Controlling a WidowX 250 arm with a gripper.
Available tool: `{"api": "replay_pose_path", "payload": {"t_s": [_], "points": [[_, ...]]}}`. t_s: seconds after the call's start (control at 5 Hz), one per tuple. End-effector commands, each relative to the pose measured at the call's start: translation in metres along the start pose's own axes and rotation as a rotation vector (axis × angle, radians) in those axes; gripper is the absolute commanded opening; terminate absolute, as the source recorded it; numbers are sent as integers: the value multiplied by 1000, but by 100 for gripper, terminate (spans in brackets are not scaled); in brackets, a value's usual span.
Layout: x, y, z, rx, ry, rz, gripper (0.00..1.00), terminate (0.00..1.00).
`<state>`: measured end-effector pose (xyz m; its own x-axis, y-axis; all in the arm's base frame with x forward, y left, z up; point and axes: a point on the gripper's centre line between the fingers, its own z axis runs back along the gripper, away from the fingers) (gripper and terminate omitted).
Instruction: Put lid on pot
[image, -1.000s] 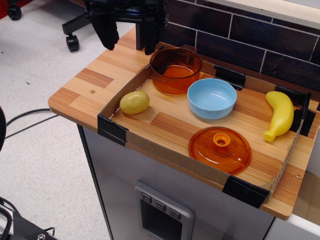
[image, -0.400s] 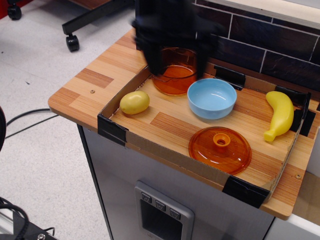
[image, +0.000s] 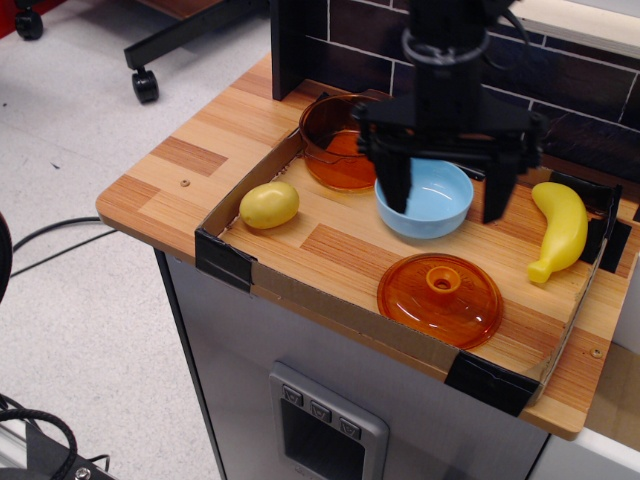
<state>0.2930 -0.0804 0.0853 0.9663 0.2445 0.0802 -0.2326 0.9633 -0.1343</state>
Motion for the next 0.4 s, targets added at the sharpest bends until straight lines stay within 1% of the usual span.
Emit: {"api": "replay_pose_path", "payload": {"t_s": [0.0,0.2], "points": [[-18,-18,-28,-78,60,-85,100,0],[-20,-17,-42,-41,45,-99,100,0]]}}
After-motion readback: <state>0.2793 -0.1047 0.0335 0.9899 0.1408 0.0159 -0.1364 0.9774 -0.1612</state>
